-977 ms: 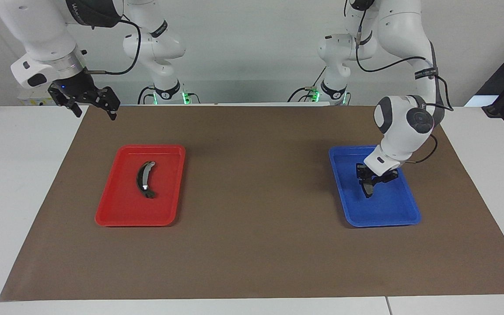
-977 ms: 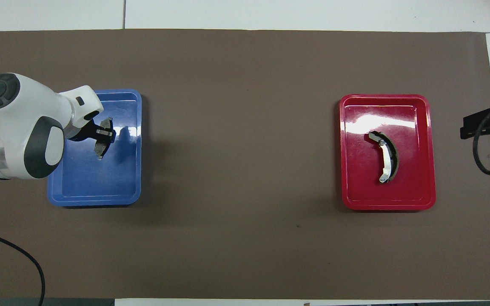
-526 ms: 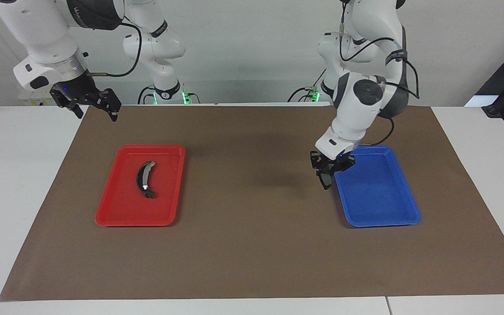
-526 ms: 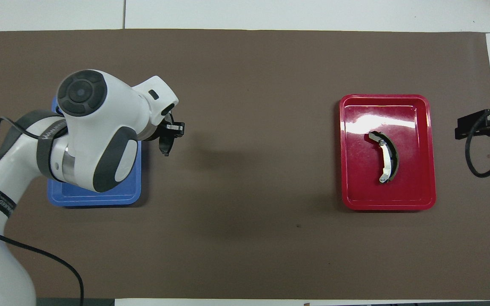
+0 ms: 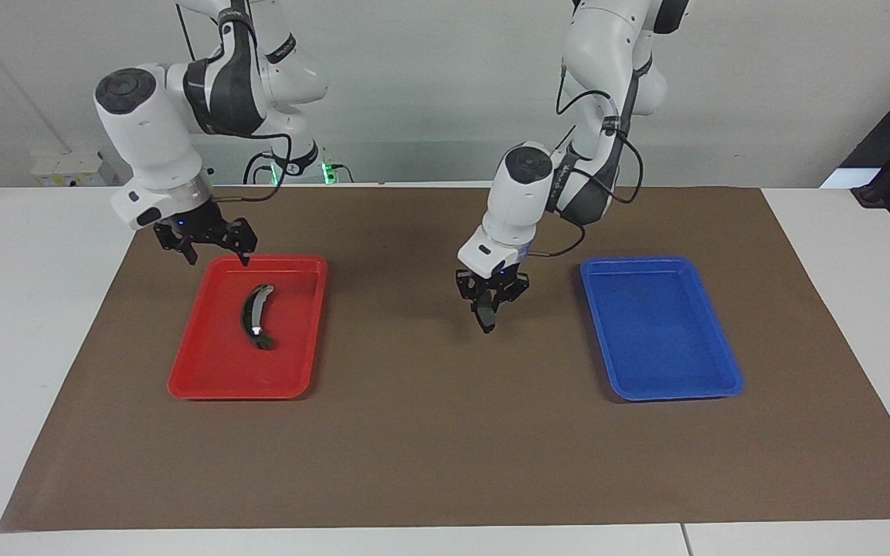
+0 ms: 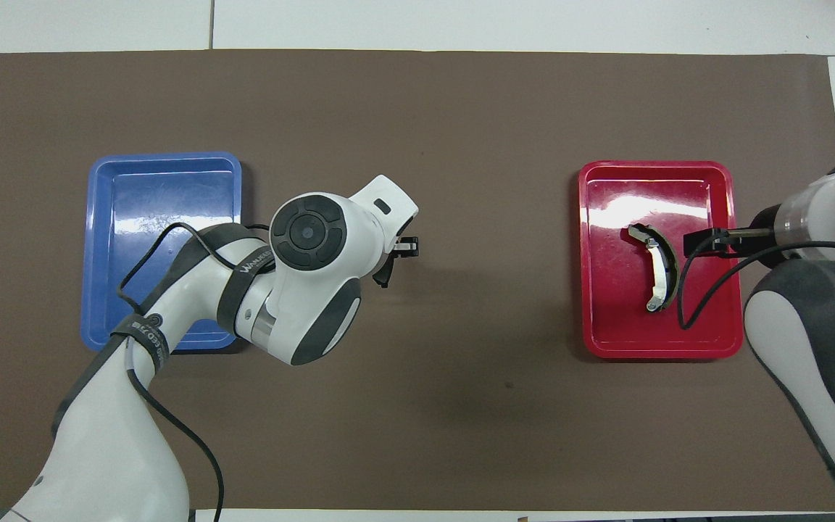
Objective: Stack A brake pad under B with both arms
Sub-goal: 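Carry the grey pad to the table center while the right gripper reaches the curved pad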
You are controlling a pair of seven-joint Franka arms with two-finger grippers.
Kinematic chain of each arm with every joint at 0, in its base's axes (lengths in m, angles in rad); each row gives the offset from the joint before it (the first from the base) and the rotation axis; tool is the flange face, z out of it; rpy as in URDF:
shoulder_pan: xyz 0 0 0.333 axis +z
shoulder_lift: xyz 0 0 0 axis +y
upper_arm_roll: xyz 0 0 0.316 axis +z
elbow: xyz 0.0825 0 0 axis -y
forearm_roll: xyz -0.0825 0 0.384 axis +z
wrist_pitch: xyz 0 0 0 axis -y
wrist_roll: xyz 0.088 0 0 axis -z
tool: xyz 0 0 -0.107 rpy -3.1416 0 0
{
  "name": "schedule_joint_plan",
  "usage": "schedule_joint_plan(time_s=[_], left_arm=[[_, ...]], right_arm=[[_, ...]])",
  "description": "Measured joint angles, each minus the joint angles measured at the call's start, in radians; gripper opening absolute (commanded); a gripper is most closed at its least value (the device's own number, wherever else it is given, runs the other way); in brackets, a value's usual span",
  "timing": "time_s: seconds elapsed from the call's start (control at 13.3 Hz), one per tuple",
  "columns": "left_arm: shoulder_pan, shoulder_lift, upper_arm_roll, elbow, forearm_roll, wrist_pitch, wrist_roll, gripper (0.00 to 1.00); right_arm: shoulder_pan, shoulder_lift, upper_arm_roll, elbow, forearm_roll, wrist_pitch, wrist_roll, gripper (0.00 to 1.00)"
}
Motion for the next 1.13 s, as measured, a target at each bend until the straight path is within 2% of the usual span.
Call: schedule_joint_plan(time_s=[0.23,0.3,0.38,0.45,0.53,0.9,1.13], left_arm=[[-0.014,0.069,0.001,-0.001,0.0,0.061,-0.023,0.03],[-0.017,0.089,0.0,-0.001,0.0,0.073,-0.023,0.17],[-0.025,0.099,0.0,-0.001,0.0,0.077,-0.023,0.37],[-0.034,0.102,0.0,-0.001,0.0,0.077,-0.023,0.87],[-0.04,0.102,0.0,0.0,0.0,0.078,-0.023,0.99],[-0.037,0.076,0.014,0.019,0.0,0.036,-0.023,1.0],[0.022,-0.037,0.027,0.036,0.001,-0.117,0.0,1.0]], right_arm=[[0.014,0.059,0.0,-0.102,0.004,0.209,-0.035,1.0],[0.011,0.075,-0.001,-0.143,0.005,0.274,-0.069,1.0],[0.006,0.087,-0.001,-0.169,0.006,0.314,-0.1,1.0],[0.003,0.099,-0.002,-0.186,0.007,0.336,-0.129,1.0],[0.0,0.11,-0.002,-0.195,0.008,0.354,-0.147,1.0],[-0.028,0.162,-0.003,-0.231,0.087,0.454,-0.277,1.0],[-0.022,0.195,-0.003,-0.233,0.105,0.488,-0.287,0.97]])
